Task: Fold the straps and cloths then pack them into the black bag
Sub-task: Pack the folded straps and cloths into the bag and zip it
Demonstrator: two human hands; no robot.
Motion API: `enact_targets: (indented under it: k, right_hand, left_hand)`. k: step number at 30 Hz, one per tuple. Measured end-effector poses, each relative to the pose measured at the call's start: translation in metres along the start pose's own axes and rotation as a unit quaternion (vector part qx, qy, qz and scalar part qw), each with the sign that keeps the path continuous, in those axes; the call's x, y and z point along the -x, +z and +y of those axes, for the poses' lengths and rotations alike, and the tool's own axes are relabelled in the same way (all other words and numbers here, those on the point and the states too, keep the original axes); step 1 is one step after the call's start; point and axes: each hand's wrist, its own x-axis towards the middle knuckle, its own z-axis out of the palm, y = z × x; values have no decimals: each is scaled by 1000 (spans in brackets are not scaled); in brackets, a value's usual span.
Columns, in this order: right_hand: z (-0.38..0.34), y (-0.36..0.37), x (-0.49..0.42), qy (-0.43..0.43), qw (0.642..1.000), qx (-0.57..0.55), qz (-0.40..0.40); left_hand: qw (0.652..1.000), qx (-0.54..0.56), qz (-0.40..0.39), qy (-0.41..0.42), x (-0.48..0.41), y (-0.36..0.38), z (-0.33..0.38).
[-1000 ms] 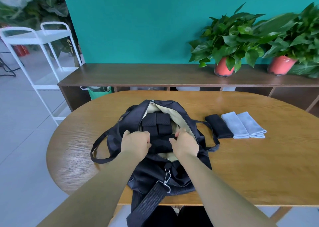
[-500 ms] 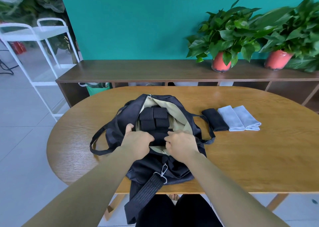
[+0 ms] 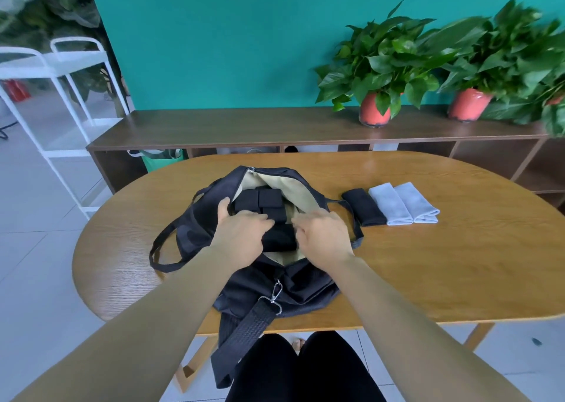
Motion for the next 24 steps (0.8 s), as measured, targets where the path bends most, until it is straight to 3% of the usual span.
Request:
enact_targets:
  k: [9,15,19,24]
  right_hand:
    - [74,-41,22,97,995,11,10]
    - [123,-40,32,183,980,80,-23]
    - [147,-32,22,234,968,66,-62]
    - [164,-11,6,169,978,77,-100]
  left_hand:
    - [994,50,68,71,-34,-33,65]
    - [994,58,48,84,-70,-37,99]
    - [995,60,19,81,-104,-33,112]
    - [995,39,-14,89,-144,-19,121]
